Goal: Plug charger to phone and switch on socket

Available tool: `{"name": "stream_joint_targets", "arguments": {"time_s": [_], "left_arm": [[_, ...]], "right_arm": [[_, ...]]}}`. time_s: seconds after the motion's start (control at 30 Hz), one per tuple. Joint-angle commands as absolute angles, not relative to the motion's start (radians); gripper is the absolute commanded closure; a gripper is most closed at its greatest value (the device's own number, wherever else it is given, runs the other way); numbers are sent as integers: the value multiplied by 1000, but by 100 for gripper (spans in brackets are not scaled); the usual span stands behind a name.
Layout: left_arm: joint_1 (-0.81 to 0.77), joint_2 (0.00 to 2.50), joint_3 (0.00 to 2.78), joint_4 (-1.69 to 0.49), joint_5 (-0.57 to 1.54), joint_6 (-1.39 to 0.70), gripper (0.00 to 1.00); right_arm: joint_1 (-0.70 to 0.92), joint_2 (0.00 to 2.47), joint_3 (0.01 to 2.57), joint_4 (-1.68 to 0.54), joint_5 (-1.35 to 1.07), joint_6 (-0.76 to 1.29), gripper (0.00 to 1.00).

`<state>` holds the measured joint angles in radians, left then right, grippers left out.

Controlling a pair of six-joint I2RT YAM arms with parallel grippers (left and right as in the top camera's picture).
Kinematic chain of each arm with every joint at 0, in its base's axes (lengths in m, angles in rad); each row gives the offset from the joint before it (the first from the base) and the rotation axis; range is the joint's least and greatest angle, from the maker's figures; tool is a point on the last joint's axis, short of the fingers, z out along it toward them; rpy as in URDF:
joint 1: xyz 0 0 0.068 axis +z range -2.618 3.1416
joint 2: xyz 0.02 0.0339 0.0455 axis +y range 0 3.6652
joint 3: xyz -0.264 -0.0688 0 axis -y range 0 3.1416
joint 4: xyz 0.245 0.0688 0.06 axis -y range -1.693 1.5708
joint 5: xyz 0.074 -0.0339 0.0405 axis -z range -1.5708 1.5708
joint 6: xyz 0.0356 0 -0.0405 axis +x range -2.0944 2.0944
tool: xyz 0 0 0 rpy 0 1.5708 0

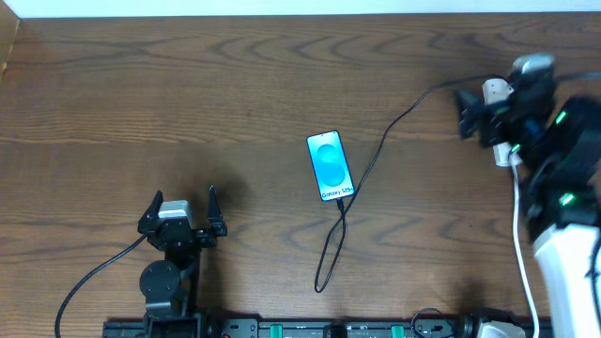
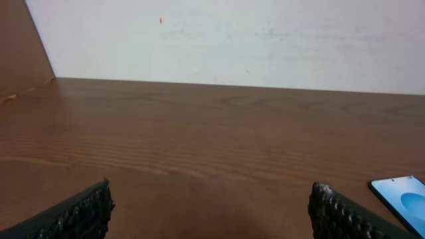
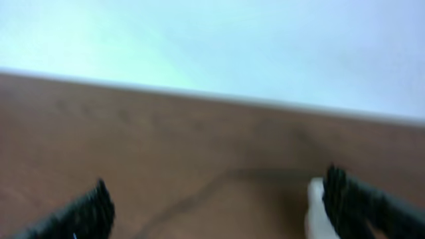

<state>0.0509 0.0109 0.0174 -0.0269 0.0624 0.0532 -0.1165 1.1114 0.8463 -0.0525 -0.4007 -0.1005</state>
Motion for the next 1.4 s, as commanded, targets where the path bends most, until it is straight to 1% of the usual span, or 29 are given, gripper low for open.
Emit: {"name": "stream_joint_targets", "arguments": {"time_s": [0.0,0.17,0.4,0.5,0.67,0.93,1.3,1.37], "left_arm": [[56,4,4,-67,78,63,6],[56,4,4,-67,78,63,6],[56,4,4,-67,78,63,6],[56,4,4,-67,78,63,6],[56,4,4,-67,78,63,6],[56,4,4,-67,78,63,6],[56,4,4,-67,78,63,6],[56,4,4,-67,78,63,6]], "right_arm": [[-64,1015,670,68,-358,-98,1],[-16,839,364,300,-295,-98,1],[-12,560,24,484,-289,-98,1],[-12,479,6,390,-273,-103,1],[-12,408,6,270,-267,-105,1],[-12,247,6,-54,-225,-106,1],[-12,45,6,-64,-167,-104,1],[-12,16,6,-68,-130,-75,1]]}}
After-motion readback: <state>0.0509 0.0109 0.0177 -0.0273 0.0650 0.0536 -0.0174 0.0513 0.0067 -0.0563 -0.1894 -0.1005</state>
